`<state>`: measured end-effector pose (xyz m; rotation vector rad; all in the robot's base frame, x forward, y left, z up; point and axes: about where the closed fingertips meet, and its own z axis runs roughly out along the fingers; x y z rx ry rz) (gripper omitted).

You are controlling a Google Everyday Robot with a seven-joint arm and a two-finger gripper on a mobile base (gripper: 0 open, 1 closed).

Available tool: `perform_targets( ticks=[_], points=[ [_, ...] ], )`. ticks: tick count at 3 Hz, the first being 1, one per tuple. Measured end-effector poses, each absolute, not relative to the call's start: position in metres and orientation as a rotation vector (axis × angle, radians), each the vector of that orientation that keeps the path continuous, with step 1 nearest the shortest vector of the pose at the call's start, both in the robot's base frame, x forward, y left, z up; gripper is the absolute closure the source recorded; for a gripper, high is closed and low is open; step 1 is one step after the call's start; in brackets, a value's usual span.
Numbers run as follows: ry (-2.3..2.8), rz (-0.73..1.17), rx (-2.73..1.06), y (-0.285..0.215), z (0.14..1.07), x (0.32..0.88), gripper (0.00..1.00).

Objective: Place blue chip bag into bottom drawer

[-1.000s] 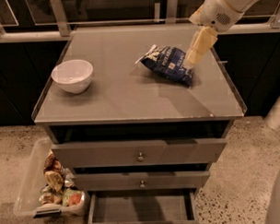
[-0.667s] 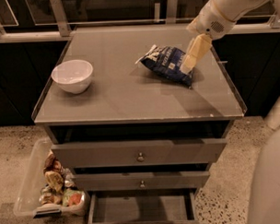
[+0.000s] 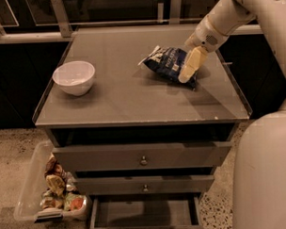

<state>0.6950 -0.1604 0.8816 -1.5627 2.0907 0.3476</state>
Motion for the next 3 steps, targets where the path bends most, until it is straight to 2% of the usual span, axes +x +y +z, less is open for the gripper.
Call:
perform_targets(
  ticks=[1, 2, 3],
  points=[
    [2.126, 0.368, -1.597, -0.1538, 0.8558, 0.6993, 0.07],
    [2.127, 0.369, -1.598, -0.1535, 0.8547, 0.6995, 0.25],
    [2.127, 0.369, -1.598, -0.1535, 0.8546, 0.6995, 0.50]
  ],
)
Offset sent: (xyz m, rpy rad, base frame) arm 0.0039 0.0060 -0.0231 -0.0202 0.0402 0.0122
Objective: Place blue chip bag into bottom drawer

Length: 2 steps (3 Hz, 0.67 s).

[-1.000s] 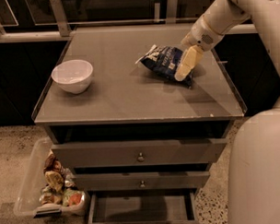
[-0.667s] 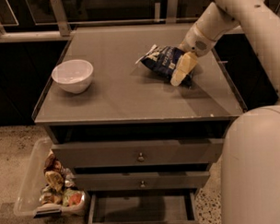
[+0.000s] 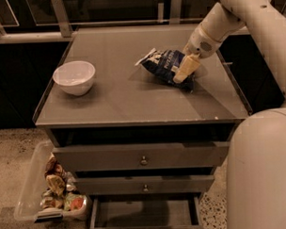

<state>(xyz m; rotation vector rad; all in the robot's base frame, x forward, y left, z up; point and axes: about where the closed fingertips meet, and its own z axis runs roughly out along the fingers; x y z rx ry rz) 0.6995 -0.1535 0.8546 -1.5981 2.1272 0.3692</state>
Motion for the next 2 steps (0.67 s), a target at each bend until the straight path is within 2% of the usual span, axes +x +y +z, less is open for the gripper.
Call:
perform_targets(
  ticks=[2],
  points=[
    [2.127, 0.369, -1.598, -0.1535, 0.8546, 0.6995, 0.94]
  ],
)
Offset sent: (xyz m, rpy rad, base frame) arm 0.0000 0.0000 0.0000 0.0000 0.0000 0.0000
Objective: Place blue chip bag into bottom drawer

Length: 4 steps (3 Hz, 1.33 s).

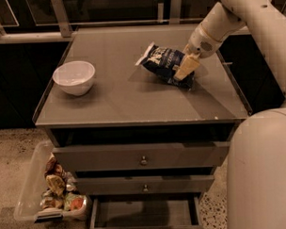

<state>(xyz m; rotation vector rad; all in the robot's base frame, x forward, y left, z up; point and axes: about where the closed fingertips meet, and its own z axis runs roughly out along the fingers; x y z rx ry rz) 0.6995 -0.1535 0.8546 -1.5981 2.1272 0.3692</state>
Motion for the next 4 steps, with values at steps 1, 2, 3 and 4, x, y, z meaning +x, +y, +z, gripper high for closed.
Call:
perform_targets(
  ticks=[1, 2, 3, 4],
  points=[
    [2.124, 0.373, -1.608, -0.152, 0.853, 0.697, 1.00],
    [2.147, 0.350, -1.575, -0.171, 0.869, 0.670, 1.00],
    [2.171, 0.310, -1.499, -0.190, 0.894, 0.633, 1.00],
    [2.271, 0.223, -1.373, -0.207, 0.919, 0.553, 1.00]
  ],
)
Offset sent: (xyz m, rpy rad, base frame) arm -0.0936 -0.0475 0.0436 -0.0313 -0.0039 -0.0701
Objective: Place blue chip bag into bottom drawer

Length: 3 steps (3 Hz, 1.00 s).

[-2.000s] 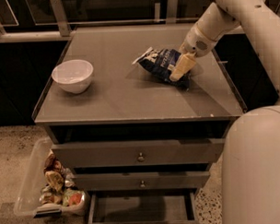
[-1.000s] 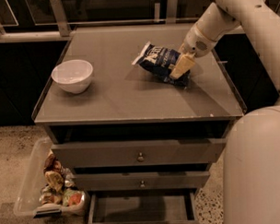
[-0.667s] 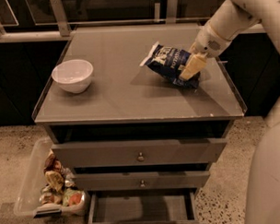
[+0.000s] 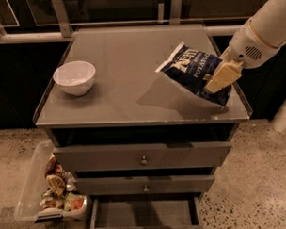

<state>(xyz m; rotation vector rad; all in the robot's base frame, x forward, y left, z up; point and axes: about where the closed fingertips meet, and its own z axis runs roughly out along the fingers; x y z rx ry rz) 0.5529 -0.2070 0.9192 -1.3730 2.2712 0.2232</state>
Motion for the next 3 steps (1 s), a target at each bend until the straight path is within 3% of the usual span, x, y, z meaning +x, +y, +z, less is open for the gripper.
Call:
perform_targets(
  ticks=[2, 3],
  points=[
    [2.263, 0.214, -1.394, -0.200, 0.914, 0.542, 1.00],
    [2.281, 0.227, -1.315, -0.201, 0.902, 0.511, 1.00]
  ],
)
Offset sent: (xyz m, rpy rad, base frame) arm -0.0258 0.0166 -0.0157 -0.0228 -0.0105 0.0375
